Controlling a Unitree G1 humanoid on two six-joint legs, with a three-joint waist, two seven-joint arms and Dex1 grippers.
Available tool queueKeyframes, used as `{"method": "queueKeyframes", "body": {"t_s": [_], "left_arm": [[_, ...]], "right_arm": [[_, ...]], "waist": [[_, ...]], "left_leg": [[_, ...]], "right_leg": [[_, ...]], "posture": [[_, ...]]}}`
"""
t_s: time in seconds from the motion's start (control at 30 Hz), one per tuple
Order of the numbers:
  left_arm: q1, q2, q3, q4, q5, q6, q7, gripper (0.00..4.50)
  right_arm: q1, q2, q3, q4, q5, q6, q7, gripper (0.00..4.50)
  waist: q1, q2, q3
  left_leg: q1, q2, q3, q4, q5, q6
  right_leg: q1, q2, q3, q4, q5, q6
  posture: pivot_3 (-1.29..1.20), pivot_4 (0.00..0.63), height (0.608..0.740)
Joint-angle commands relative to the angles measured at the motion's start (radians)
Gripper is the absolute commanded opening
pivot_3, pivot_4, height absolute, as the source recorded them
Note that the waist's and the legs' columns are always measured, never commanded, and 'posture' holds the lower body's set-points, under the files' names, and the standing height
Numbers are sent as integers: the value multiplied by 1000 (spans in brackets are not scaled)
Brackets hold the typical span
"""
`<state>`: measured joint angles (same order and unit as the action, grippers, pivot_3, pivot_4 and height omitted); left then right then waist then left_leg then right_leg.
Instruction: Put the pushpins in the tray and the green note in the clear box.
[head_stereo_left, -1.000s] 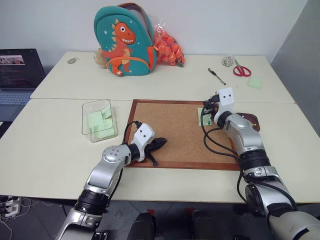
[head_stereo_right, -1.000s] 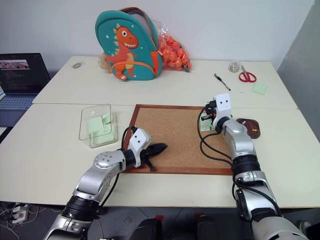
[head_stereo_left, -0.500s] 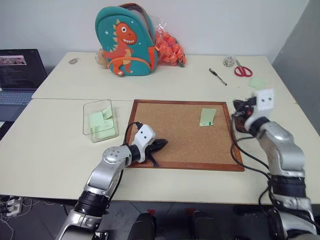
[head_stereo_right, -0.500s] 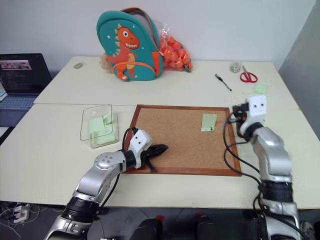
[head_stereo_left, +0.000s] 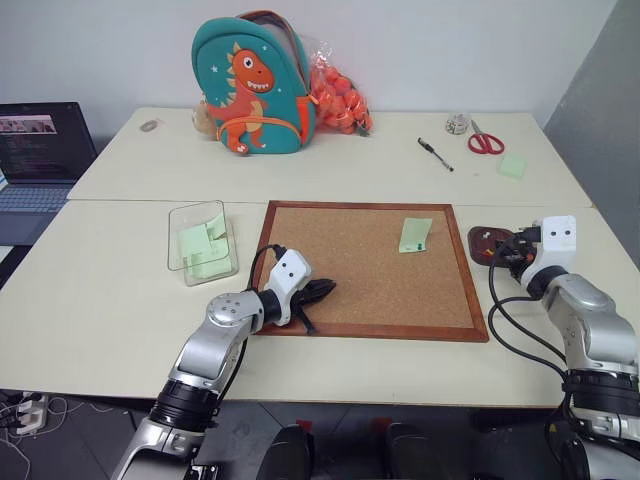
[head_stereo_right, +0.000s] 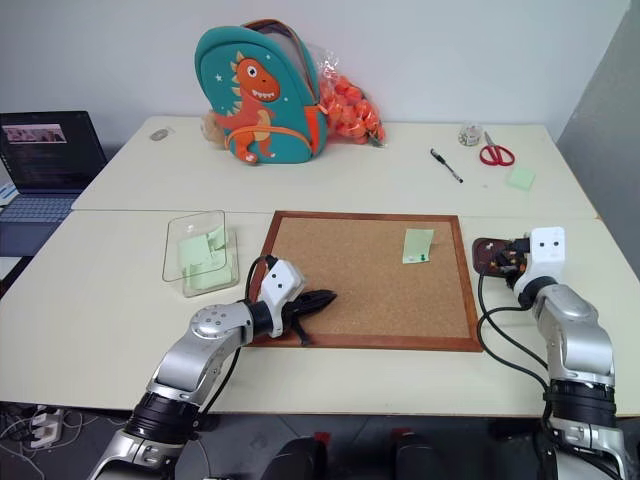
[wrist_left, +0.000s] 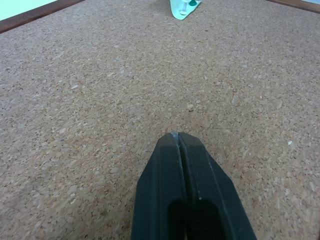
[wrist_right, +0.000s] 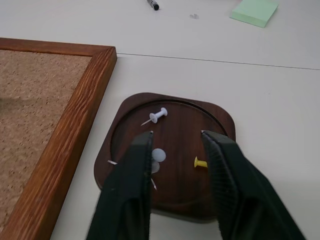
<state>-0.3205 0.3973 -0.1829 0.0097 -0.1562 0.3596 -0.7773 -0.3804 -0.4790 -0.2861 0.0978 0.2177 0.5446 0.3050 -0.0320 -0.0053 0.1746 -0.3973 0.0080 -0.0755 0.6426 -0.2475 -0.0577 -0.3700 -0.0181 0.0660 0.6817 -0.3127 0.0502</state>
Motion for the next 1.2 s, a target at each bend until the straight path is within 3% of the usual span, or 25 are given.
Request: {"method": "queueKeyframes", "body": {"t_s": [0.03, 0.33, 0.9, 1.2], "left_arm": [[35, 2, -43, 32, 14, 29, -15, 0], [36, 6, -43, 33, 16, 27, -17, 0], [34, 10, -45, 35, 18, 21, -20, 0], [40, 17, -43, 33, 17, 19, -24, 0]], "right_arm": [[-25, -19, -20, 6, 2, -50, 2, 2741], [3, -39, 18, 18, -43, -107, 2, 4486], [-18, -41, 30, 115, -94, -174, -22, 4486], [-1, -9, -24, -50, 57, -123, 47, 4486]], "waist": [[0, 0, 0], [0, 1, 0], [0, 1, -1], [0, 2, -1]], "left_leg": [[0, 0, 0, 0, 0, 0], [0, 0, 0, 0, 0, 0], [0, 0, 0, 0, 0, 0], [0, 0, 0, 0, 0, 0]], "right_leg": [[0, 0, 0, 0, 0, 0], [0, 0, 0, 0, 0, 0], [0, 0, 0, 0, 0, 0], [0, 0, 0, 0, 0, 0]], "posture": [[0, 150, 740], [0, 150, 740], [0, 150, 740], [0, 150, 740]]}}
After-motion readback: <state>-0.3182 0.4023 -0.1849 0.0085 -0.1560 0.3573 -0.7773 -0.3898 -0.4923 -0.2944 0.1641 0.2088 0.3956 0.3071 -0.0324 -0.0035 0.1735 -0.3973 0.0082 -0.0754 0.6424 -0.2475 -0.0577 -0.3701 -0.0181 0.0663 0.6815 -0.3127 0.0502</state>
